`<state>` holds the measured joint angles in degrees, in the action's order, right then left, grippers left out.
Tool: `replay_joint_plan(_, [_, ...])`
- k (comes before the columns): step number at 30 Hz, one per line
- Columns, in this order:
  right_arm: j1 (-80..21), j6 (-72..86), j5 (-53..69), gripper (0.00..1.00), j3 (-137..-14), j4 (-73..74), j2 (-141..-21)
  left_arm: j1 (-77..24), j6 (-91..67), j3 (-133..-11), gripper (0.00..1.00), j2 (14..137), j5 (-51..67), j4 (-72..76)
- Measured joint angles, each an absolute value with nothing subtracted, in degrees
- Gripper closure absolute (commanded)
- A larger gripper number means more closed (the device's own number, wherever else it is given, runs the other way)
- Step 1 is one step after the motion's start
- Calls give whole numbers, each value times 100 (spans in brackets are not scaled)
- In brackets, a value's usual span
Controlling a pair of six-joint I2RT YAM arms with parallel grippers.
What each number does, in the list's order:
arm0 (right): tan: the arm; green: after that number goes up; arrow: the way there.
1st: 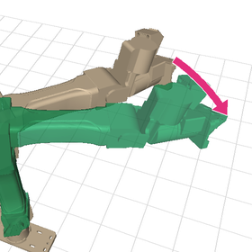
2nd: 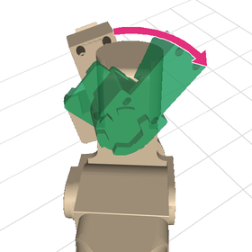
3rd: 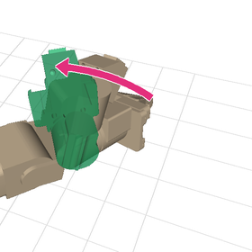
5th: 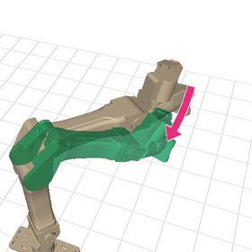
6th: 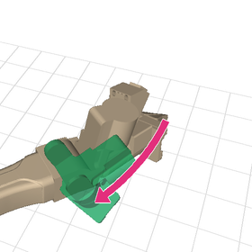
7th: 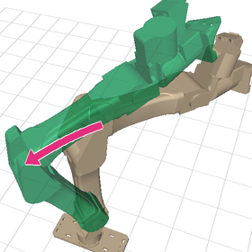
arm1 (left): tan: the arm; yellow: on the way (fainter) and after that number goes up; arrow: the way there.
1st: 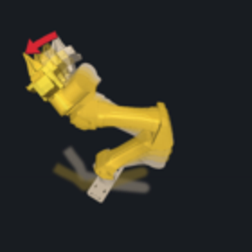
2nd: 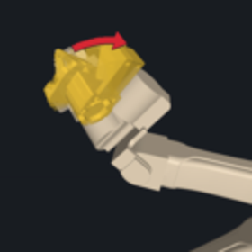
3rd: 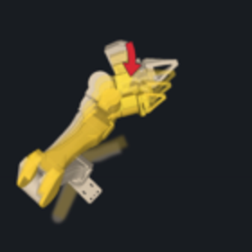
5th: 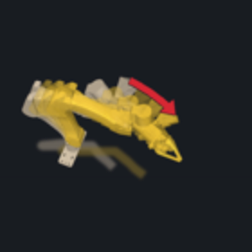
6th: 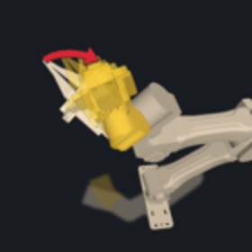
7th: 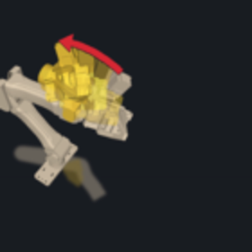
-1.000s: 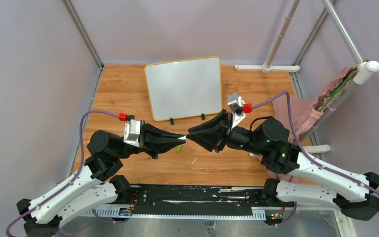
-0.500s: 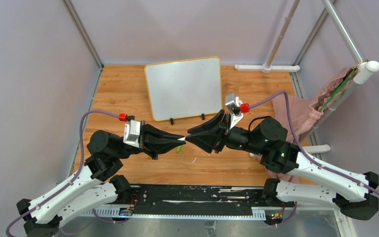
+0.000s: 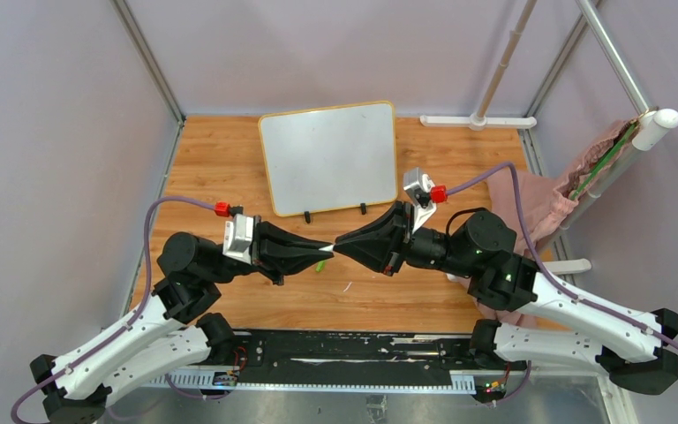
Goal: Write a sentence on the whiteboard
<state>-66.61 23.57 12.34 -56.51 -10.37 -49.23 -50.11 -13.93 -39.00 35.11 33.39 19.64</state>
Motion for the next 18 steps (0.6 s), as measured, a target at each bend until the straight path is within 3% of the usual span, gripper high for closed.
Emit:
replay_joint_plan(5, [-6661, 2357, 1251, 100, -5651, -1037, -4921, -5011, -1393, -3900, 100, 3514, 3343, 1964])
replay_joint_plan(6, [-6661, 2357, 1253, 100, -5651, -1035, -4921, -5011, -1396, -3900, 95, 3516, 3343, 1964])
replay_joint_plan(8, [-6661, 2353, 1256, 100, -5651, -1015, -4904, -5013, -1396, -3900, 65, 3514, 3339, 1964])
replay_joint_plan(10, [-6661, 2324, 1253, 100, -5651, -965, -4888, -5013, -1417, -3900, 44, 3516, 3299, 1957])
replay_joint_plan(16, [-6661, 2209, 1035, 100, -5651, -744, -4641, -5013, -1317, -3900, 10, 3415, 2904, 1865])
replay_joint_plan(18, [-6659, 2117, 893, 100, -5653, -637, -4528, -5013, -1264, -3898, 7, 3323, 2676, 1734])
